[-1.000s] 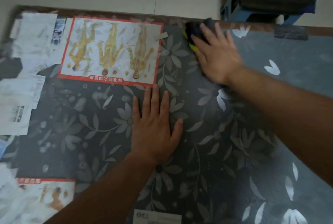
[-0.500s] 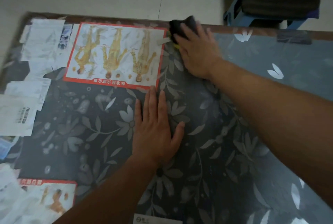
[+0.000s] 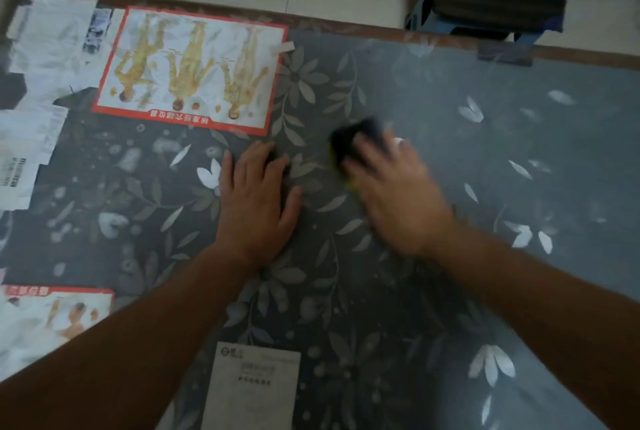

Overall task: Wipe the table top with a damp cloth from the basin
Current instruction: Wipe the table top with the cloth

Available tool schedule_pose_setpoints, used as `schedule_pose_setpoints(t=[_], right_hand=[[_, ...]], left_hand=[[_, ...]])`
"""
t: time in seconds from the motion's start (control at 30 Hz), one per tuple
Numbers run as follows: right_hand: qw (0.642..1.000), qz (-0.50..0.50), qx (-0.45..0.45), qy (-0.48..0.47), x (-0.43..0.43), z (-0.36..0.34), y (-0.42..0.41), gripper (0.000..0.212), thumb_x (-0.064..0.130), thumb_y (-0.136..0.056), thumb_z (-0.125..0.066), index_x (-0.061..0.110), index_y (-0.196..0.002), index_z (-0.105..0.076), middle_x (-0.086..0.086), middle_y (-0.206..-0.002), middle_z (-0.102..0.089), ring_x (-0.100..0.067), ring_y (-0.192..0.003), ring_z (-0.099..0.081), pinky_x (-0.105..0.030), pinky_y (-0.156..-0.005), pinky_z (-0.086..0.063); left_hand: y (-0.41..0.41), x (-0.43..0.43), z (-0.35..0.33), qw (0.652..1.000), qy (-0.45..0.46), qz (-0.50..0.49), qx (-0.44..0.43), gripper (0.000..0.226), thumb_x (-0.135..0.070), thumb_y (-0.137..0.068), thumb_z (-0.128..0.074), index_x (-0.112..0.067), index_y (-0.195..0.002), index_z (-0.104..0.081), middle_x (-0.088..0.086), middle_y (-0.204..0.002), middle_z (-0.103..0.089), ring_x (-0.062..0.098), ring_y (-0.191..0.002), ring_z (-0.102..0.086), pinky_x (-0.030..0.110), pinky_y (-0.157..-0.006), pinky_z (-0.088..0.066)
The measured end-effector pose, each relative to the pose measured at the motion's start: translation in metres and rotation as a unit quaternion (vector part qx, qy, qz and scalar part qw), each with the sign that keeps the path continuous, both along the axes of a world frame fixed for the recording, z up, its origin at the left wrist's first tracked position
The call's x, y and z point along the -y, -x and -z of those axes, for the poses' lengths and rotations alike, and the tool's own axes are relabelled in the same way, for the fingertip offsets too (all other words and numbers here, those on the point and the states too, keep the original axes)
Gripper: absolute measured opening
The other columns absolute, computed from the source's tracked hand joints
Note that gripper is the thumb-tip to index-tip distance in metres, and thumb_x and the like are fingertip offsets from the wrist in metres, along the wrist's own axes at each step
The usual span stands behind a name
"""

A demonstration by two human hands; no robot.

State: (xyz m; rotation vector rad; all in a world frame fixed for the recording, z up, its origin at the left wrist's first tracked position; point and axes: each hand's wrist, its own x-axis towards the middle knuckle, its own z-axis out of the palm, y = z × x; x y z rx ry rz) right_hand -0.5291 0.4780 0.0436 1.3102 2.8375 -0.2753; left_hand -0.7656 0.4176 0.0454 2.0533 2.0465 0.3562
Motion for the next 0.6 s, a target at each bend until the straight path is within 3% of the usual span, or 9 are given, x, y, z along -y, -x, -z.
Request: schedule_pose_setpoints(t=[0.07, 0.13, 0.2, 0.27, 0.3, 0.33, 0.4, 0.5, 0.6], right_hand=[[0.992, -0.125, 0.026, 0.022, 0.051, -0.002, -0.014, 0.054, 0.037, -0.096, -0.043, 0.027, -0.149, -0.04, -0.008, -0.164, -0.027, -0.042, -0.151, -0.016, -0.06, -0.12, -0.016], [0.991, -0.13, 0.041, -0.015, 0.039, -0.002, -0.042, 0.056, 0.032, -0.094, -0.053, 0.026, -0.148, -0.041, -0.008, -0.162, -0.029, -0.042, -0.149, -0.021, -0.061, -0.119, -0.019], [0.998, 0.044, 0.036, -0.028, 0.001, -0.003, -0.059, 0.055, 0.031, -0.097, -0.048, 0.026, -0.151, -0.037, -0.009, -0.164, -0.024, -0.044, -0.15, -0.017, -0.062, -0.119, -0.016], [0.973, 0.229, -0.012, 0.02, -0.019, -0.007, -0.051, 0.053, 0.037, -0.103, -0.035, 0.031, -0.155, -0.028, -0.004, -0.168, -0.013, -0.04, -0.153, -0.003, -0.057, -0.123, -0.004], [0.968, 0.249, -0.018, 0.03, -0.011, -0.008, -0.038, 0.054, 0.038, -0.103, -0.032, 0.031, -0.156, -0.028, -0.004, -0.168, -0.012, -0.039, -0.153, -0.001, -0.055, -0.124, -0.003], [0.976, 0.218, -0.013, 0.009, 0.008, -0.004, -0.024, 0.055, 0.038, -0.101, -0.033, 0.03, -0.155, -0.03, -0.005, -0.167, -0.014, -0.041, -0.153, -0.003, -0.055, -0.124, -0.004], [0.999, 0.047, -0.003, 0.0, 0.071, -0.001, -0.005, 0.056, 0.038, -0.097, -0.042, 0.029, -0.153, -0.036, -0.007, -0.166, -0.02, -0.043, -0.152, -0.008, -0.058, -0.122, -0.011], [0.99, -0.135, -0.005, 0.035, 0.126, -0.006, -0.021, 0.059, 0.037, -0.095, -0.049, 0.029, -0.152, -0.036, -0.004, -0.166, -0.021, -0.04, -0.153, -0.007, -0.058, -0.122, -0.012], [0.994, -0.098, 0.048, 0.002, 0.076, -0.004, -0.045, 0.061, 0.033, -0.094, -0.049, 0.027, -0.152, -0.033, -0.008, -0.164, -0.023, -0.041, -0.151, -0.015, -0.063, -0.118, -0.019]], left_hand=[[-0.001, 0.015, -0.006, 1.0, -0.001, -0.013, -0.006, 0.046, -0.041, -0.094, -0.041, -0.012, -0.126, -0.057, 0.016, -0.142, -0.047, 0.033, -0.14, -0.037, 0.06, -0.118, -0.015], [-0.004, 0.039, -0.01, 0.999, 0.03, -0.032, -0.028, 0.052, -0.045, -0.094, -0.038, -0.015, -0.134, -0.051, 0.017, -0.15, -0.039, 0.034, -0.145, -0.028, 0.059, -0.119, -0.012], [-0.008, 0.065, -0.008, 0.995, 0.074, -0.045, -0.043, 0.063, -0.053, -0.093, -0.032, -0.022, -0.148, -0.038, 0.016, -0.16, -0.024, 0.033, -0.151, -0.013, 0.058, -0.121, -0.005], [-0.01, 0.081, -0.005, 0.99, 0.121, -0.055, -0.044, 0.071, -0.06, -0.092, -0.023, -0.032, -0.156, -0.017, 0.01, -0.167, -0.004, 0.029, -0.154, 0.007, 0.057, -0.121, 0.004], [-0.009, 0.084, -0.003, 0.987, 0.141, -0.057, -0.045, 0.073, -0.063, -0.09, -0.018, -0.035, -0.157, -0.008, 0.008, -0.167, 0.005, 0.026, -0.153, 0.015, 0.057, -0.12, 0.008], [-0.008, 0.084, -0.001, 0.984, 0.16, -0.057, -0.045, 0.075, -0.064, -0.088, -0.014, -0.037, -0.157, 0.0, 0.006, -0.167, 0.011, 0.025, -0.151, 0.022, 0.057, -0.119, 0.011], [-0.007, 0.081, 0.0, 0.979, 0.189, -0.058, -0.052, 0.08, -0.066, -0.083, -0.01, -0.038, -0.155, 0.009, 0.004, -0.165, 0.02, 0.023, -0.148, 0.03, 0.057, -0.118, 0.016], [-0.005, 0.077, -0.002, 0.972, 0.218, -0.052, -0.069, 0.085, -0.067, -0.076, -0.005, -0.038, -0.153, 0.017, 0.004, -0.163, 0.027, 0.024, -0.146, 0.034, 0.058, -0.117, 0.018], [-0.008, 0.076, -0.007, 0.966, 0.248, -0.046, -0.058, 0.087, -0.068, -0.074, -0.003, -0.038, -0.152, 0.02, 0.004, -0.161, 0.032, 0.023, -0.144, 0.037, 0.057, -0.116, 0.02]])
